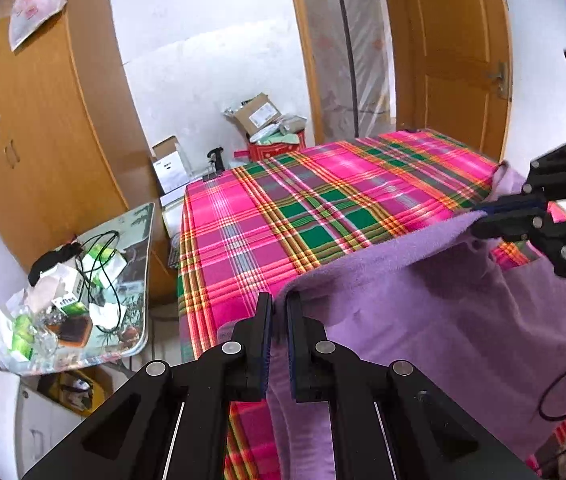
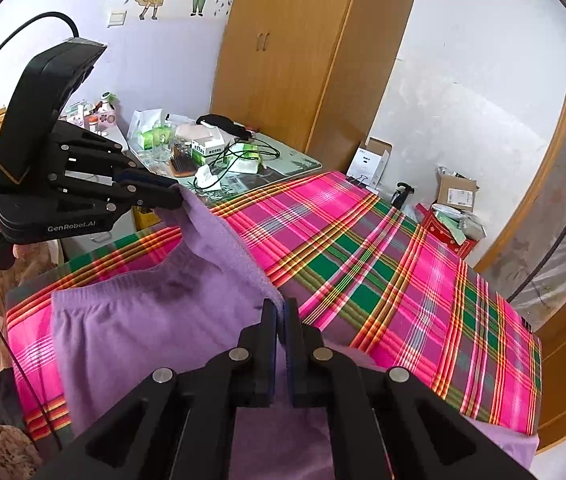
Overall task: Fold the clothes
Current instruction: 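Lift the fleece with both grippers, folding it over itself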
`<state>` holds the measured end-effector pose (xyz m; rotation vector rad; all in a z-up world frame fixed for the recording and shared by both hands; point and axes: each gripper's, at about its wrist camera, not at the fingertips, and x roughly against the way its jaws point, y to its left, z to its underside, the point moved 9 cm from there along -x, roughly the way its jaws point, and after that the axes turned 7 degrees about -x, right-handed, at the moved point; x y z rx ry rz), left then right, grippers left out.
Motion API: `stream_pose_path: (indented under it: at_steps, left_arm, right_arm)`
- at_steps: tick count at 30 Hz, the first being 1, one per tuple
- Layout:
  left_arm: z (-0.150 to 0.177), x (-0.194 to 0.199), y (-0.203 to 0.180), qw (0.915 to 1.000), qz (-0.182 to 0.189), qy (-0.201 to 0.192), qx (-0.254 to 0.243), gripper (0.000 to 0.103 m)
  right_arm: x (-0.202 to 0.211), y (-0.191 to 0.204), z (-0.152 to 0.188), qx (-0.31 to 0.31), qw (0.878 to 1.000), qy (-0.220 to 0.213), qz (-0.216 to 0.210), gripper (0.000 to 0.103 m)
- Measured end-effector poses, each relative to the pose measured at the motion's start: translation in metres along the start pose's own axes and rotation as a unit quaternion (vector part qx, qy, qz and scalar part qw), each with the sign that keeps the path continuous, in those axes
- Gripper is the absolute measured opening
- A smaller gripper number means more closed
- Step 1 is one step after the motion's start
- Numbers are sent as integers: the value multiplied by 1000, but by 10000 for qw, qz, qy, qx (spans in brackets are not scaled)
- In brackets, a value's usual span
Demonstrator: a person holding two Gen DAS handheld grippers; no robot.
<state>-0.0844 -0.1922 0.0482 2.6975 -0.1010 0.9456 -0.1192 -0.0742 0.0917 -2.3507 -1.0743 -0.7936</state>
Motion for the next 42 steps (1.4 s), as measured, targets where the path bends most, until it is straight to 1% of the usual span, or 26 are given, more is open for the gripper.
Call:
stream_pose_path:
  at_steps: [8,14,16,25,30,32,37,39,42]
  left_arm:
    - [22,33,-10,9998,-95,-140,72,7]
    - [40,51,-21,9997,-88,-195,92,7]
    - [47,58,-26,9996,-147,-238,38,7]
    - [87,62,-43,9998,-48,-64,161,7]
    - [108,62,-53,9997,27,20,234,7]
    - [116,62,-56,9996,58,54,262,8]
    - [139,67,-54,9972,227,71,709,14]
    - [147,72,-51,9936,365,11,1069,14]
    - [155,75,-47,9842,734,-54,1610,17]
  right_arm:
    - [28,31,14,125,9998,-116,75,4]
    - [45,53,34,176,9997,-143,108,4]
    - [47,61,42,194,9997,-99,77,4]
    - [44,89,87,278,9995,177,-2,4]
    - [42,94,105,258,9993,274,12,4]
    - [41,96,113,210,9993,320,1,4]
    - [36,99,130,236,9989,413,49,4]
    - [34,100,135,226,9987,446,54,4]
    - [31,102,142,270,9984,488,76,4]
